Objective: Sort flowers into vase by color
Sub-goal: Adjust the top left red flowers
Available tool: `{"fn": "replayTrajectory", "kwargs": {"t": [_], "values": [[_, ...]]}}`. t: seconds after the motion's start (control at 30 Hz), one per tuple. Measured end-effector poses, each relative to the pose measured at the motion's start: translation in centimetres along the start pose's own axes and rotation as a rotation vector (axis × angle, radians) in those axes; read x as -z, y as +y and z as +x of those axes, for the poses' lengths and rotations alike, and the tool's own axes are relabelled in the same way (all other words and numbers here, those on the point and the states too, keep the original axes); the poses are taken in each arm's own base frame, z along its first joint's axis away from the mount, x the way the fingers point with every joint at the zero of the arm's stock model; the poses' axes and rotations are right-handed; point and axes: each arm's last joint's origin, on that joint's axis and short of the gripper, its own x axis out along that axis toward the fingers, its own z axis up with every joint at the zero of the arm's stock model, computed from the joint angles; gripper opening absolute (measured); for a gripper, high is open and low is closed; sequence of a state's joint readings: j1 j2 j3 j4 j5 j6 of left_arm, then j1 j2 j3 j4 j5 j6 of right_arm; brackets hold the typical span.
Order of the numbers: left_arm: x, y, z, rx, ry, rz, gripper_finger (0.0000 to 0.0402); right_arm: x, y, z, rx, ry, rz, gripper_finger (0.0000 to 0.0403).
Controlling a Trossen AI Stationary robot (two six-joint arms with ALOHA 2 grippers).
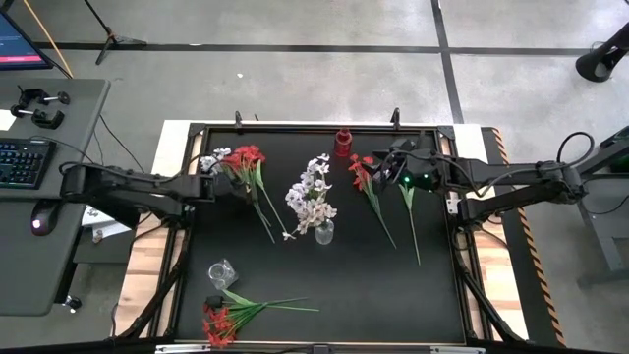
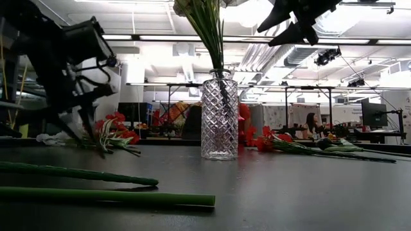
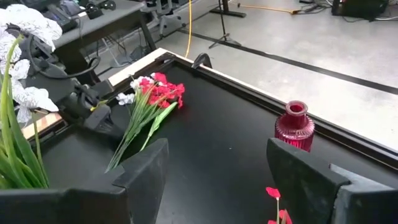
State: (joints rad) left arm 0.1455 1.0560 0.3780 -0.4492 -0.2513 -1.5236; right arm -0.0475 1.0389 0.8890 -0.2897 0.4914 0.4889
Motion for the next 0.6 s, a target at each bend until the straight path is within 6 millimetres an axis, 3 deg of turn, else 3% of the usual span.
{"fn": "replayTrajectory", "kwargs": {"t": [0.23, 0.6], "values": [[-0.4, -2.6, -0.5, 0.090, -0.078, 0.025, 0.0079, 0.0, 0.0, 0.0, -0.020, 0.012, 0.000, 0.0261], [-0.1, -2.8, 1.0, 0.046, 0.002, 0.042, 0.0078, 0.1, 0.0, 0.0, -0.028, 0.022, 0.005, 0.0261]]}}
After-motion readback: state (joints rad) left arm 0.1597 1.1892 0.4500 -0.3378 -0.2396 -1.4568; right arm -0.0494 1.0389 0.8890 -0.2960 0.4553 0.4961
